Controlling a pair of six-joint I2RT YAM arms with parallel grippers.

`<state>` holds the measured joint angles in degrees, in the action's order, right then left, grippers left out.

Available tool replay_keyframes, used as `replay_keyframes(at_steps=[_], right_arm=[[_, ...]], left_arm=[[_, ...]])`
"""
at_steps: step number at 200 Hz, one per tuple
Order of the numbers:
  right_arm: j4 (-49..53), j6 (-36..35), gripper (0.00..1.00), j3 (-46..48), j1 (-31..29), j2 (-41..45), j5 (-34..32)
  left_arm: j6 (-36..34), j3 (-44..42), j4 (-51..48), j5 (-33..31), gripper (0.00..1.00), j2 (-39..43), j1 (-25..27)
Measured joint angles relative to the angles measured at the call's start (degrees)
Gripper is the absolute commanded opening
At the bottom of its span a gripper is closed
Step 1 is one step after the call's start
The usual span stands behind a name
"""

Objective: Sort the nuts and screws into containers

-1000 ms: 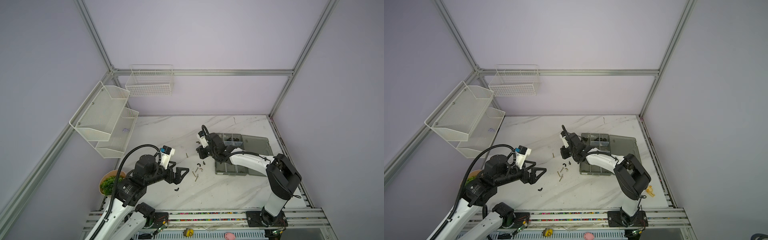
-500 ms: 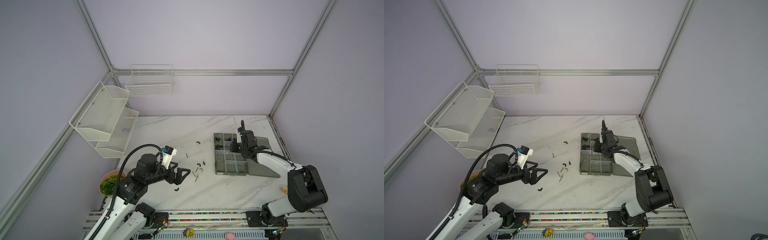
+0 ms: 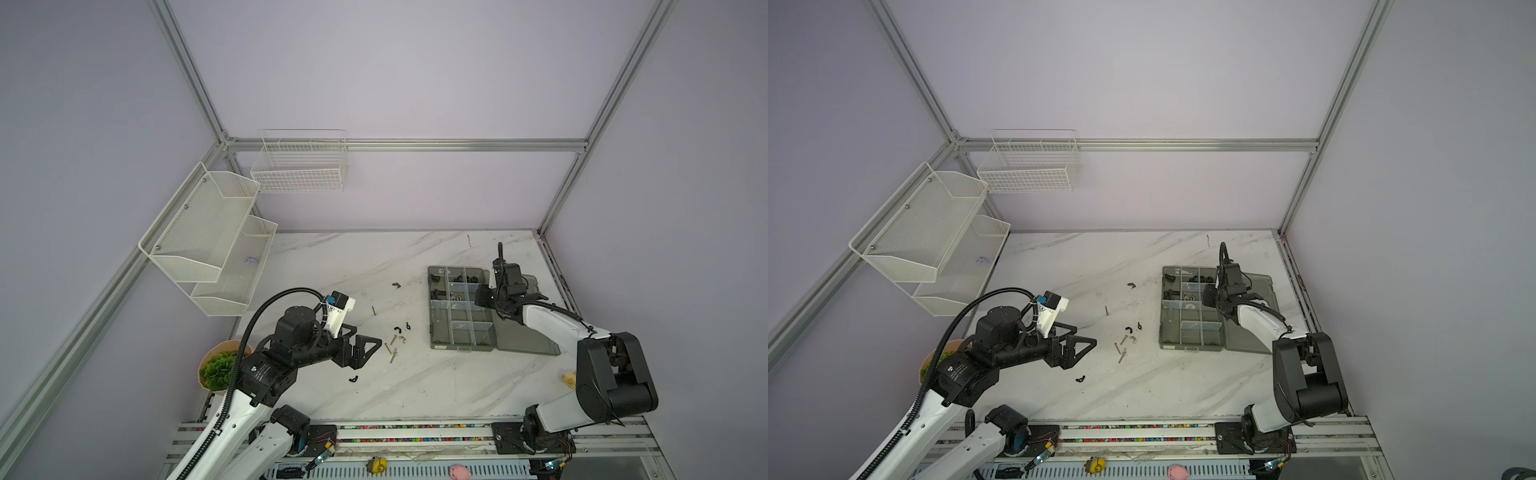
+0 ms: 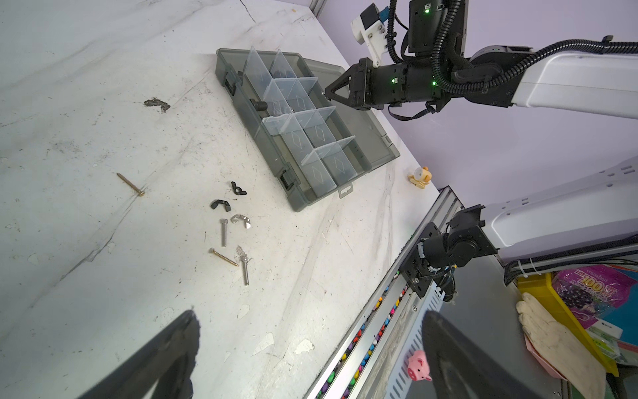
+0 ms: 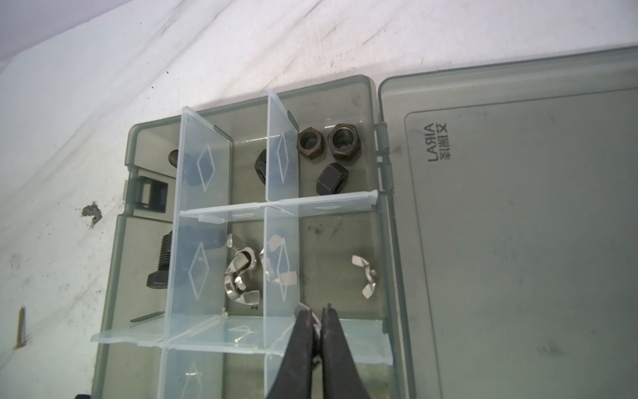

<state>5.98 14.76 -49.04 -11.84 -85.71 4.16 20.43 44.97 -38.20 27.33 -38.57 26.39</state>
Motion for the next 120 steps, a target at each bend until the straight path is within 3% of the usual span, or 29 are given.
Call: replay_keyframes(at_steps=[49,76,97,120], right_arm=[[-0.6,-2.4,0.26,-1.1,-0.1,0.3,0.5],[-1.8,-3.3,0.31,1.0,-2.3,6.5,3.1],[-5.6,-2.9,0.31,4.3,-9.5,13.3,7.0],[-10.5,-1.7,0.31,6.4,-20.3,13.3,9.0]], left_arm=[[0.0,0.0,0.0,0.0,1.00,0.5,0.0],[0.0,0.0,0.0,-0.1,1.00,0.8,0.0],[0.0,0.0,0.0,-0.4,1.00,0.6,0.0],[0.0,0.0,-0.1,-1.0,1.00,-0.1,0.0]])
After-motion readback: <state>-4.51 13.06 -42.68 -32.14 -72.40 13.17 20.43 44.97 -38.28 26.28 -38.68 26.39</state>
